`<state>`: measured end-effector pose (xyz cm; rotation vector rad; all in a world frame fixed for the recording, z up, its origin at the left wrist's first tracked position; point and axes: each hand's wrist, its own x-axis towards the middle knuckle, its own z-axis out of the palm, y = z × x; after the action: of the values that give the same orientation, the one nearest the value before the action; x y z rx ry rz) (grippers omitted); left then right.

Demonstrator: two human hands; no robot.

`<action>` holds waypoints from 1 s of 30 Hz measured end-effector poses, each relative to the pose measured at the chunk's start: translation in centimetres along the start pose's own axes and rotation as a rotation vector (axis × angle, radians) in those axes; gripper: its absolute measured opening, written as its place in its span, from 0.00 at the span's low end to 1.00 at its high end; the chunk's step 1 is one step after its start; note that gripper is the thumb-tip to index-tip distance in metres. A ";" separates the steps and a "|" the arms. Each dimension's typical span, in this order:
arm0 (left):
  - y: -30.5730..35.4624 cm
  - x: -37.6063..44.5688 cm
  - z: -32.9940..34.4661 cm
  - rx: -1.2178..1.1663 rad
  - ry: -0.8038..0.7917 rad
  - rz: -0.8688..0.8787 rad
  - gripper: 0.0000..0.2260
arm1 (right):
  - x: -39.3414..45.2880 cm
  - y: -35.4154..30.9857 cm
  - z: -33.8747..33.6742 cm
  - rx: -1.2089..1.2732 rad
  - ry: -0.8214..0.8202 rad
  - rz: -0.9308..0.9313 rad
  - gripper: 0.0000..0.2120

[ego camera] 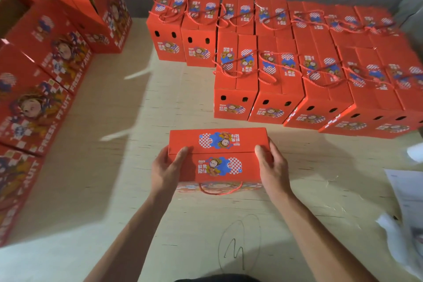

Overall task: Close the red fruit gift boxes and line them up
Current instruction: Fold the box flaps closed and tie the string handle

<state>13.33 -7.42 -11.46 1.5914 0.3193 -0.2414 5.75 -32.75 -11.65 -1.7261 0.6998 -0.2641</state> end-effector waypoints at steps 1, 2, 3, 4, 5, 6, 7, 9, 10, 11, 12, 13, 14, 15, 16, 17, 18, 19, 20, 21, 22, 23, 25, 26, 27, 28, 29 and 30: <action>-0.1 0.1 0.0 0.003 -0.013 0.000 0.14 | 0.0 -0.1 0.0 0.014 0.009 -0.008 0.18; -0.2 0.1 -0.1 0.010 -0.022 -0.001 0.15 | -0.1 -0.1 0.0 0.013 0.014 -0.018 0.18; -0.3 0.1 -0.2 0.022 -0.026 -0.005 0.16 | -0.2 0.0 0.0 0.010 0.020 -0.026 0.18; -0.3 0.1 -0.4 0.034 -0.030 -0.008 0.18 | -0.2 0.1 0.1 0.005 0.030 -0.027 0.18; -0.3 0.3 -0.4 0.043 -0.035 -0.010 0.19 | -0.2 0.1 0.2 0.001 0.040 -0.030 0.18; -0.1 0.6 -0.5 0.056 -0.041 -0.013 0.20 | -0.2 0.1 0.3 -0.007 0.050 -0.033 0.17; 0.1 1.0 -0.6 0.073 -0.048 -0.017 0.20 | -0.2 0.1 0.6 -0.012 0.062 -0.033 0.17; 0.8 2.2 -0.8 0.109 -0.061 -0.018 0.19 | -0.4 -0.1 1.2 0.005 0.096 -0.024 0.16; 1.3 2.7 -0.8 0.133 -0.064 -0.008 0.18 | -0.6 -0.3 1.5 0.028 0.113 -0.017 0.16; 1.7 3.2 -0.8 0.163 -0.064 0.012 0.18 | -0.6 -0.6 1.8 0.052 0.127 -0.005 0.17; 2.0 3.5 -0.8 0.194 -0.058 0.041 0.18 | -0.5 -0.8 2.1 0.075 0.136 0.014 0.18; 2.2 3.8 -0.8 0.218 -0.049 0.069 0.18 | -0.4 -1.1 2.2 0.097 0.138 0.035 0.21; 2.4 3.9 -0.7 0.234 -0.042 0.094 0.18 | -0.2 -1.3 2.1 0.116 0.128 0.056 0.25; 2.4 4.1 -0.7 0.256 -0.034 0.108 0.19 | 0.1 -1.5 1.9 0.116 0.110 0.074 0.29; 2.4 4.1 -0.6 0.284 -0.017 0.114 0.20 | 0.4 -1.6 1.5 0.087 0.083 0.087 0.34; 2.2 3.9 -0.5 0.304 0.018 0.117 0.22 | 0.7 -1.8 1.0 0.039 0.045 0.085 0.37; 1.9 3.4 -0.5 0.303 0.069 0.111 0.25 | 1.0 -2.0 0.6 -0.005 -0.001 0.068 0.38; 1.4 2.6 -0.3 0.269 0.121 0.100 0.29 | 1.3 -2.1 0.3 -0.051 -0.048 0.045 0.38; 0.7 1.6 -0.2 0.226 0.165 0.084 0.34 | 1.6 -2.1 0.0 -0.101 -0.085 0.026 0.37; -0.1 0.4 0.0 0.192 0.196 0.069 0.37 | 1.9 -2.1 -0.3 -0.149 -0.106 0.006 0.36; -1.1 -1.1 0.2 0.170 0.208 0.038 0.37 | 2.0 -2.0 -0.5 -0.190 -0.124 -0.024 0.35; -2.0 -2.6 0.5 0.130 0.192 -0.026 0.37 | 2.0 -1.9 -0.6 -0.226 -0.139 -0.062 0.35; -2.9 -5.0 1.7 -0.012 0.032 -0.228 0.33 | 1.9 -1.6 -0.7 -0.324 -0.129 -0.109 0.37; -3.1 -5.9 2.2 -0.085 -0.077 -0.293 0.30 | 1.7 -1.7 -0.8 -0.384 -0.099 -0.119 0.36; -3.3 -6.4 2.6 -0.124 -0.144 -0.303 0.27 | 1.4 -1.7 -0.8 -0.444 -0.060 -0.129 0.35; -3.4 -6.5 2.8 -0.130 -0.152 -0.278 0.24 | 1.1 -1.9 -0.8 -0.506 -0.030 -0.140 0.34; -3.3 -6.4 2.6 -0.131 -0.117 -0.242 0.22 | 0.9 -2.2 -0.8 -0.575 -0.018 -0.151 0.32; -3.2 -6.2 2.2 -0.128 -0.069 -0.206 0.20 | 0.6 -2.6 -0.7 -0.638 -0.026 -0.161 0.31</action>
<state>6.50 -9.87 -12.39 1.4209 0.4374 -0.4257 6.62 -33.33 -9.12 -2.3951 0.6666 -0.1325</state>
